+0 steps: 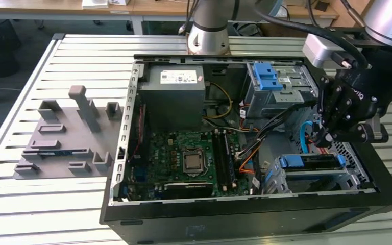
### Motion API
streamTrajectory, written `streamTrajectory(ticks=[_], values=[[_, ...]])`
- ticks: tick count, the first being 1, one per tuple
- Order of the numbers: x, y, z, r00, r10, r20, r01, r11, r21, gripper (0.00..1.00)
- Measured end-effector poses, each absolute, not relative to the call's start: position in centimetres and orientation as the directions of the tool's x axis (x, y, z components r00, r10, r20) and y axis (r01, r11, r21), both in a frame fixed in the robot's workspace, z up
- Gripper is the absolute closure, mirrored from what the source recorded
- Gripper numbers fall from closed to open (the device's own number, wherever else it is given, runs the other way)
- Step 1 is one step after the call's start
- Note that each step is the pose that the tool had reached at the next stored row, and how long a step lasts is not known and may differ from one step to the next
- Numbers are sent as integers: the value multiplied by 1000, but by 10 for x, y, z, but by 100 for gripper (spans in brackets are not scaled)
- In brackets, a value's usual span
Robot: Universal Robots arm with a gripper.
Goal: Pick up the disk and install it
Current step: 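Insert the second disk wire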
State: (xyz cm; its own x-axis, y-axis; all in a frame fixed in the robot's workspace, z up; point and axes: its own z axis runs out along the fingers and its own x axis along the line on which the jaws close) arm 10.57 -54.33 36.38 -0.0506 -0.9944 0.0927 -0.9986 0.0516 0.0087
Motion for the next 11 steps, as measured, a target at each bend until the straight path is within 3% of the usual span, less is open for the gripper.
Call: streamTrajectory(ticks=[11], values=[[102,-539,367,-51,-994,93,-999,52,8,89]])
